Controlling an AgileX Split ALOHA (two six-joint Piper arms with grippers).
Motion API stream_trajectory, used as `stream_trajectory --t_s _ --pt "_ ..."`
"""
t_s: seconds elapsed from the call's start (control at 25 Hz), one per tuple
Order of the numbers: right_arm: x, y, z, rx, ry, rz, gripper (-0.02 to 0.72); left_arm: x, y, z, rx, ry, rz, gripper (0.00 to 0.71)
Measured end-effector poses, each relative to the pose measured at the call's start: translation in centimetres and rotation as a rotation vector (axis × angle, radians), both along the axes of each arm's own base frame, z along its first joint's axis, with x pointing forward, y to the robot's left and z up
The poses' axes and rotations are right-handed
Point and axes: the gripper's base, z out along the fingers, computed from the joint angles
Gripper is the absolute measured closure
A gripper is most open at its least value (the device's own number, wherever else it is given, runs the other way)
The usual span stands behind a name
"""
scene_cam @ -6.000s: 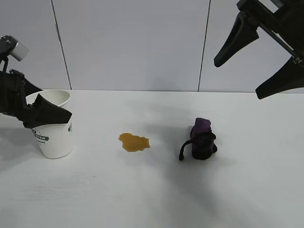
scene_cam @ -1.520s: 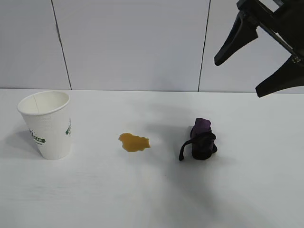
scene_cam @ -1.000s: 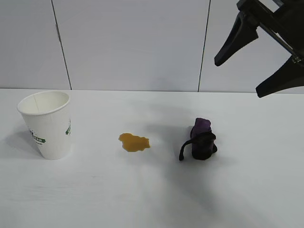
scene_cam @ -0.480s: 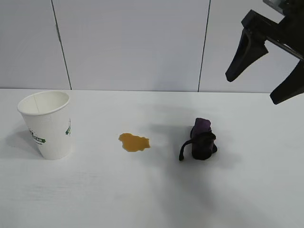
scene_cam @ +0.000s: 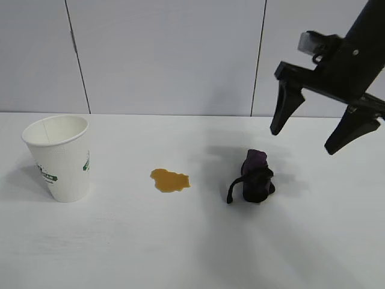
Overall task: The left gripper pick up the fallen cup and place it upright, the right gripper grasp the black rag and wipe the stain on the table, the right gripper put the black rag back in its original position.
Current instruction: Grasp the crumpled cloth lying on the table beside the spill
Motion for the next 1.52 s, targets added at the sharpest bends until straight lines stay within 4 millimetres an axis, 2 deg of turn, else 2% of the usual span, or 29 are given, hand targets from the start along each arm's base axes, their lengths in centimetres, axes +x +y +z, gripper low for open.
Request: stream_trajectory --t_s 0.28,0.52,0.8,1.16,1.24,1.44,1.52 --pt "0.6 4.0 -4.0 -0.051 0.007 0.037 0.081 0.0 0.0 0.0 0.0 0.0 0.0 0.016" --pt "1.0 4.1 -4.8 -0.093 -0.029 0.022 0.154 0.0 0.0 0.0 0.0 0.0 0.0 0.016" --pt "1.5 4.0 -4.8 -0.101 -0.079 0.004 0.16 0.0 0.0 0.0 0.0 0.0 0.0 0.016" --pt "1.6 4.0 -6.6 -0.111 -0.036 0.0 0.174 0.0 0.0 0.0 0.0 0.0 0.0 0.016" --pt "1.6 4.0 -6.6 -0.11 -0.04 -0.004 0.244 0.0 0.0 0.0 0.0 0.0 0.0 0.016" --pt "1.7 4.0 -6.6 -0.108 -0.046 -0.018 0.585 0.0 0.0 0.0 0.0 0.0 0.0 0.016" --pt "1.7 4.0 -6.6 -0.108 -0.047 -0.02 0.633 0.0 0.0 0.0 0.0 0.0 0.0 0.016"
